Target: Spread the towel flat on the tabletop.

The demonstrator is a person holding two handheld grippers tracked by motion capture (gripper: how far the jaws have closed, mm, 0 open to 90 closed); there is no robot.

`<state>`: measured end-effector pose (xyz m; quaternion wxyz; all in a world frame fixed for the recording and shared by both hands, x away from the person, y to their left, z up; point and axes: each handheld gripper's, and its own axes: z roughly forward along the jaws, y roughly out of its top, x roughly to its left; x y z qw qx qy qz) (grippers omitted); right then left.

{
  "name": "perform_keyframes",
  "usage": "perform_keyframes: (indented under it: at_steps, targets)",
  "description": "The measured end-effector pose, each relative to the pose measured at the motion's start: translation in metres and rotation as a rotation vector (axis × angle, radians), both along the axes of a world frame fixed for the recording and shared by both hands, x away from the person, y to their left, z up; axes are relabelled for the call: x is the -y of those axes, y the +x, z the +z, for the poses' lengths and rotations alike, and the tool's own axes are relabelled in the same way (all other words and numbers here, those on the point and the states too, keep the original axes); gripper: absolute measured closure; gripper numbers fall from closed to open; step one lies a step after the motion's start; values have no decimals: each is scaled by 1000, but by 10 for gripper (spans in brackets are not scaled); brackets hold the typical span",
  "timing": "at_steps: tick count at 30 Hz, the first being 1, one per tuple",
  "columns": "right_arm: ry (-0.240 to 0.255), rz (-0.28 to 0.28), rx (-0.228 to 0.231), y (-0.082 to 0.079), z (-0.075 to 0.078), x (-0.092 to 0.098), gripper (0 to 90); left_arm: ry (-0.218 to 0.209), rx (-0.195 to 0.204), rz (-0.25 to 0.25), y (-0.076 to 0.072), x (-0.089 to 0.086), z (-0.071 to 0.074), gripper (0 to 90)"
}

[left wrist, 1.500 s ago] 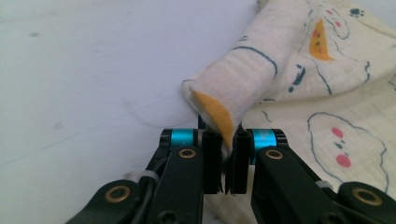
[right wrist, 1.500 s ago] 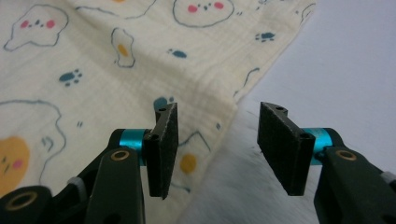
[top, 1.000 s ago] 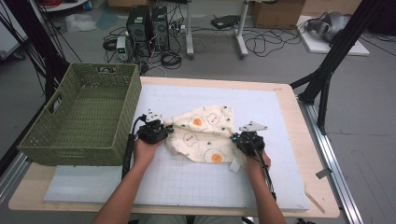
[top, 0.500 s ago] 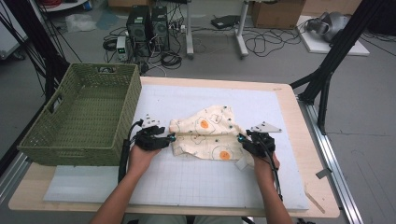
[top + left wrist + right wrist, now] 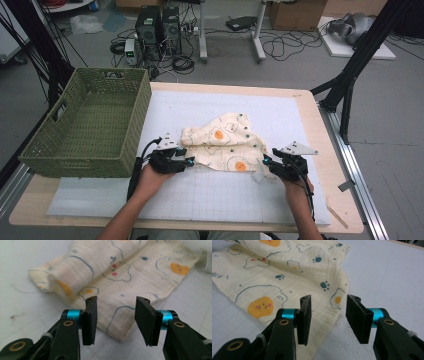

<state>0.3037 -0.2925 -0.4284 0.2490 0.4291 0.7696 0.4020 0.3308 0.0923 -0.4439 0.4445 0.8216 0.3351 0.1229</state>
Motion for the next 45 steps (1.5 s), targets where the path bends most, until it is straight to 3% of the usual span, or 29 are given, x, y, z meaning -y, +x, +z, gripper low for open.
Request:
perform_keyframes:
  at_steps: [3, 5, 7, 8, 9, 14, 16, 18, 19, 22, 27, 33, 36, 38, 41, 45]
  targets:
    - [7, 16, -14, -1, -2, -2, 550, 57, -16, -3, 1, 11, -5, 548]
    - [8, 26, -25, -2, -4, -5, 550, 95, 20, 0, -1, 14, -5, 588]
    - [3, 42, -32, -1, -5, -7, 549, 115, 31, -5, -3, 12, -4, 703]
    - [-1, 48, -35, -1, -6, -8, 548, 124, 33, -10, -4, 11, -3, 826]
    - [-5, 55, -35, 0, -7, -10, 540, 124, 31, -13, -4, 11, -3, 857]
    - [-3, 75, -69, -1, -13, -17, 510, 102, 14, -40, -11, 3, -3, 872]
    - [-22, 101, -93, -2, -16, -22, 537, 98, 8, -55, -15, -2, -3, 874]
    - [-36, 140, -140, -2, -21, -27, 612, 86, 1, -63, -21, -6, -2, 874]
    - [-21, 147, -136, -3, -21, -26, 710, 84, 0, -70, -23, -7, -2, 874]
    - [19, 183, -183, -5, -20, -25, 873, 80, 2, -87, -32, -10, -1, 874]
    - [-10, 234, -190, -16, -17, -26, 882, 81, -10, -103, -43, -13, 0, 873]
    - [-50, 291, -200, -45, -14, -27, 882, 76, -34, -133, -59, -17, -2, 872]
    - [-57, 311, -196, -61, -14, -25, 881, 66, -51, -160, -68, -17, -1, 863]
    - [-67, 323, -204, -70, -13, -23, 881, 36, -66, -152, -71, -19, 1, 767]
    - [-60, 339, -220, -82, -11, -18, 881, -34, -63, -89, -69, -26, 7, 562]
    - [-27, 367, -180, -92, -5, -16, 794, -62, -18, -13, -60, -34, 14, 476]
